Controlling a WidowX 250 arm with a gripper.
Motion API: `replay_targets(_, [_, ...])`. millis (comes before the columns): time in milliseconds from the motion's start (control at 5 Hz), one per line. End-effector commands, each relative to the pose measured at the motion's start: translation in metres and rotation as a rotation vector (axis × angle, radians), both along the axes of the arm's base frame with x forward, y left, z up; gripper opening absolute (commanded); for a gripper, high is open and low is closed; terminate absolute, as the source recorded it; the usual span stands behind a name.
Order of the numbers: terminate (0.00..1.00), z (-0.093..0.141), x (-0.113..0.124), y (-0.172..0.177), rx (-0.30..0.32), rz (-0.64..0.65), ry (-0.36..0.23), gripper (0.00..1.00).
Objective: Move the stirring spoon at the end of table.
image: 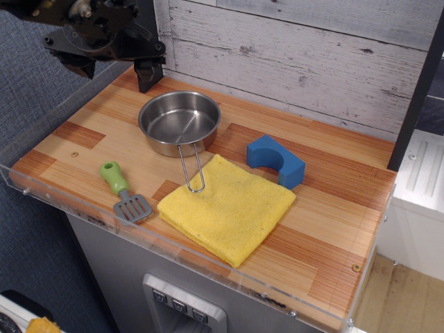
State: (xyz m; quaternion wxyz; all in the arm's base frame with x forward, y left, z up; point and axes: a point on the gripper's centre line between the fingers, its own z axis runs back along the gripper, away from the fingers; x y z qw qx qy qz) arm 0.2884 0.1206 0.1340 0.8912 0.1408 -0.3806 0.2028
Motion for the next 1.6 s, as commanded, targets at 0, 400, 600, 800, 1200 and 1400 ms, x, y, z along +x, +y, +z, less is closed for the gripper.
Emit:
replay_targets(0, [0.0,0.0,0.0,0.0,0.0,0.0,0.0,1.0])
replay_targets(400, [0.0,0.023,-0.015,0.015,-0.077,0.245,-0.018,1.0])
replay_targets(600, [0.0,0.02,-0.02,0.023,-0.067,0.312,0.017,1.0])
replay_targets(800, [0.0,0.002,-0.029,0.027,-0.089,0.336,0.08,1.0])
replay_targets(1200, [0.0,-0.04,-0.038,0.032,-0.116,0.324,0.251,1.0])
replay_targets(1400, [0.0,-0.056,-0.042,0.024,-0.139,0.302,0.29,1.0])
